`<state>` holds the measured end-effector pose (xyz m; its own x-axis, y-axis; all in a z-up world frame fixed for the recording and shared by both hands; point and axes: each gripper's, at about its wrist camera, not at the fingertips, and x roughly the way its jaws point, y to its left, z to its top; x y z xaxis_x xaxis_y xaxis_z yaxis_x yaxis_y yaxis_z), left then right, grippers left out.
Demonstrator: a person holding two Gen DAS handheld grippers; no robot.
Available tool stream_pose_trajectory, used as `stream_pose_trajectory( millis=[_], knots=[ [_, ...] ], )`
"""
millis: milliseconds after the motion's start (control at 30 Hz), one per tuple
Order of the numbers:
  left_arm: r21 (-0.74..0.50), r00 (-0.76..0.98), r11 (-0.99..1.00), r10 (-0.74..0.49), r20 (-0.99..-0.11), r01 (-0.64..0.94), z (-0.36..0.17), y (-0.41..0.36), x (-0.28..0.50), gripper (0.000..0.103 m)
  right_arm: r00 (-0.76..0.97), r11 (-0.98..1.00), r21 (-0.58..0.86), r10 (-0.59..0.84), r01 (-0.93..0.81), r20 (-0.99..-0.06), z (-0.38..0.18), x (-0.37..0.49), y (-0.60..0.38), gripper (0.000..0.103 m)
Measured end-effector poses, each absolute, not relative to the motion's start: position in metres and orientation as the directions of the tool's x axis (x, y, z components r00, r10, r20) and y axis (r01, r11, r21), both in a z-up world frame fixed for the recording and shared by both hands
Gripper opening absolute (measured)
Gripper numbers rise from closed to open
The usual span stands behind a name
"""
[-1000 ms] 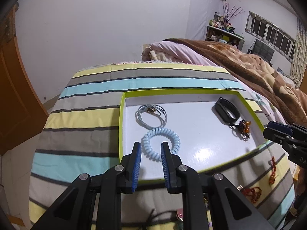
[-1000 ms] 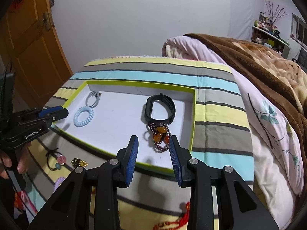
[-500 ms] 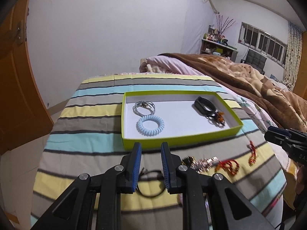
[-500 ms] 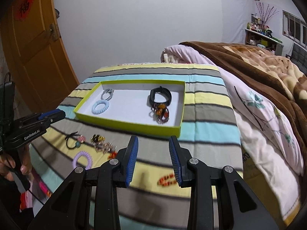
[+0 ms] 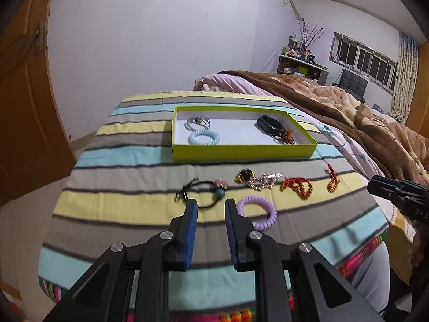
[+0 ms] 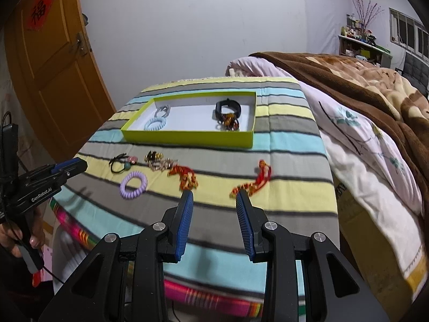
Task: Organize jewelry
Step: 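Move both tools back over the remaining jewelry, then grasp the purple coiled hair tie with the left tool while the right tool grasps the red beaded bracelet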
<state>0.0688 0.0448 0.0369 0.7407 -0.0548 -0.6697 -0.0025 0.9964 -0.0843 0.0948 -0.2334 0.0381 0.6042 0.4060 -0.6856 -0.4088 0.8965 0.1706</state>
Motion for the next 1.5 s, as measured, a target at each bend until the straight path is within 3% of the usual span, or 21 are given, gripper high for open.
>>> stream_pose_trajectory(
  millis=[433, 933, 1500],
  knots=[
    [-0.117, 0.729, 0.993, -0.092, -0.678, 0.016, 0.033, 0.04, 0.054, 0.02, 0.599, 0.897, 0.173, 0.404, -0.406, -0.692, 0.035, 0.082, -0.236, 0.034],
    [-0.121, 0.666, 0.992, -0.12, -0.736, 0.045, 0.005, 0.024, 0.095, 0.02, 0.568, 0.896, 0.192, 0.407, -0.399, -0.716, 0.018, 0.108, -0.231, 0.034],
    [-0.112, 0.61, 0.991, -0.129, -0.782, 0.066, -0.017, 0.013, 0.131, 0.025, 0.474, 0.838, 0.181, 0.454, -0.515, -0.755, -0.005, 0.15, -0.174, 0.034]
  ],
)
